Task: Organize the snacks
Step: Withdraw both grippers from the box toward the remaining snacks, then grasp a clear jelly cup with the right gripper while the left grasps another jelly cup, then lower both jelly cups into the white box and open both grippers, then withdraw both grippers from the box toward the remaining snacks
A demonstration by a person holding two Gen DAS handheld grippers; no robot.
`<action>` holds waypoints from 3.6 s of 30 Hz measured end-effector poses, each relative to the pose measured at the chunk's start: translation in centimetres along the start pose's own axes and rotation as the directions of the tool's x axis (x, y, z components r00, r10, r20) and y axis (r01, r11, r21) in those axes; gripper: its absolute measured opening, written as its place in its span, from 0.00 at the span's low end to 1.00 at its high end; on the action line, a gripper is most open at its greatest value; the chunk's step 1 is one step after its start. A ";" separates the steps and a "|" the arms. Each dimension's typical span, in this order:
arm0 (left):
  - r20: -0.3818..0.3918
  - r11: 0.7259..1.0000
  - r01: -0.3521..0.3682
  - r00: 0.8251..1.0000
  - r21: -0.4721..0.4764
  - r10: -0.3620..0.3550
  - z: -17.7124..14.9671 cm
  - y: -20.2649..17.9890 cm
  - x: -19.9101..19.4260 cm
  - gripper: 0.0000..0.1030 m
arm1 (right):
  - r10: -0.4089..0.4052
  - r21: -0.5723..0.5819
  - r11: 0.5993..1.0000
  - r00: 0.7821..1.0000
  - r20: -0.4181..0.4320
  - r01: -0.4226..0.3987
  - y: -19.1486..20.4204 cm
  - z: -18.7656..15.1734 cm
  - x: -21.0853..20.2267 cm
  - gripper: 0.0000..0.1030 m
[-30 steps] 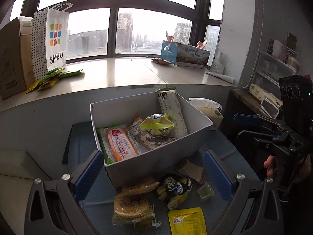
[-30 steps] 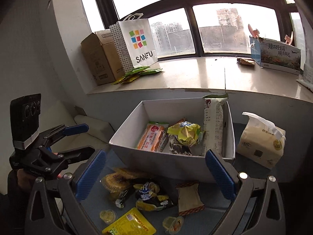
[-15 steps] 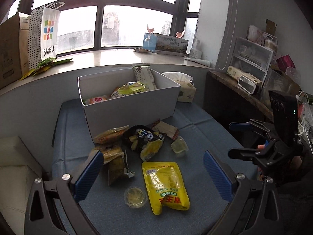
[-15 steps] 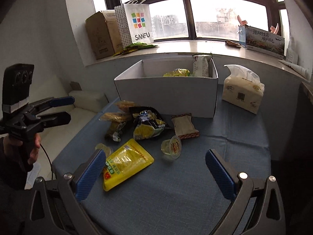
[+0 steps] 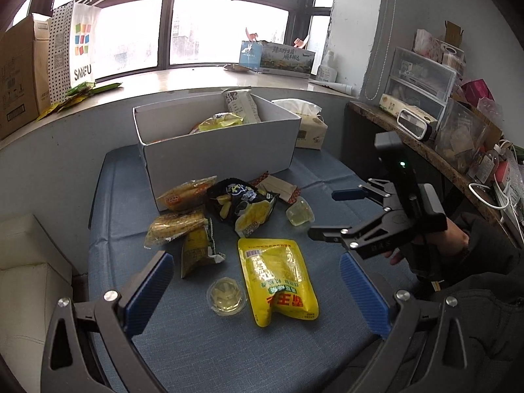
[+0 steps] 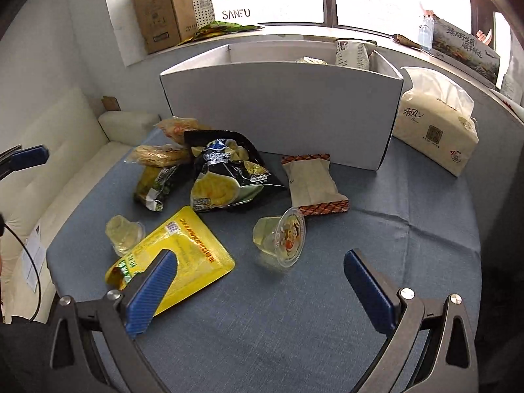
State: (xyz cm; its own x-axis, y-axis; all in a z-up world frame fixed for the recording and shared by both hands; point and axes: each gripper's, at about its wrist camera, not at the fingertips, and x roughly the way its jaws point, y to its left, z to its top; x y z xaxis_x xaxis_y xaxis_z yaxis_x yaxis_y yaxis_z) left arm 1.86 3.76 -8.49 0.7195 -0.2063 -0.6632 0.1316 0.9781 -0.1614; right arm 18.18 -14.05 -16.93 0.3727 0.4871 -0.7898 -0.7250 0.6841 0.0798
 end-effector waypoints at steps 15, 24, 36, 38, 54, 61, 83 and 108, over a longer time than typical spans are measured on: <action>-0.045 1.000 0.000 0.999 -0.012 0.000 -1.6 0.2 1.3 1.00 | -0.043 -0.106 0.994 0.997 -0.059 0.036 0.1 1.6 5.6 0.43; -0.077 0.999 -0.002 0.997 -0.032 0.000 -2.3 1.9 2.7 1.00 | 0.011 -0.069 0.998 1.000 -0.012 -0.012 0.0 1.1 2.8 0.43; -0.210 0.997 -0.018 0.978 -0.070 0.003 -3.8 5.5 9.5 0.97 | 0.040 -0.003 0.999 0.991 0.125 -0.040 0.6 -0.8 -5.4 0.43; -0.215 0.997 -0.017 0.977 -0.069 0.002 -4.0 5.5 10.0 0.83 | 0.050 0.004 0.999 0.990 0.128 -0.051 0.6 -0.8 -6.3 0.43; 0.022 0.997 0.028 0.999 -0.078 -0.026 -0.5 5.3 3.9 0.38 | 0.089 -0.012 0.996 0.987 0.133 -0.089 2.1 -0.1 -6.3 0.43; 0.159 0.999 0.026 0.987 -0.030 -0.021 7.7 5.3 2.5 0.38 | 0.091 -0.038 0.996 0.972 0.218 -0.085 1.8 6.7 -7.3 0.32; -0.008 0.980 -0.133 0.991 -0.148 0.133 19.9 12.3 15.6 1.00 | 0.027 0.212 0.976 0.995 0.099 -0.048 -9.1 21.0 3.7 1.00; 0.108 0.993 -0.104 0.988 -0.056 0.109 11.0 5.6 4.5 1.00 | 0.158 0.023 0.986 0.969 0.188 -0.165 -1.3 8.4 -5.5 1.00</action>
State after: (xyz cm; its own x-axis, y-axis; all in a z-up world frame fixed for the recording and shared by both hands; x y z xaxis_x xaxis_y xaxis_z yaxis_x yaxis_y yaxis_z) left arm 13.36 8.64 -4.30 0.7990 -0.0939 -0.5940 0.0181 0.9910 -0.1323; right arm 21.92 -13.02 -7.59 0.3552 0.6823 -0.6390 -0.7633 0.6063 0.2231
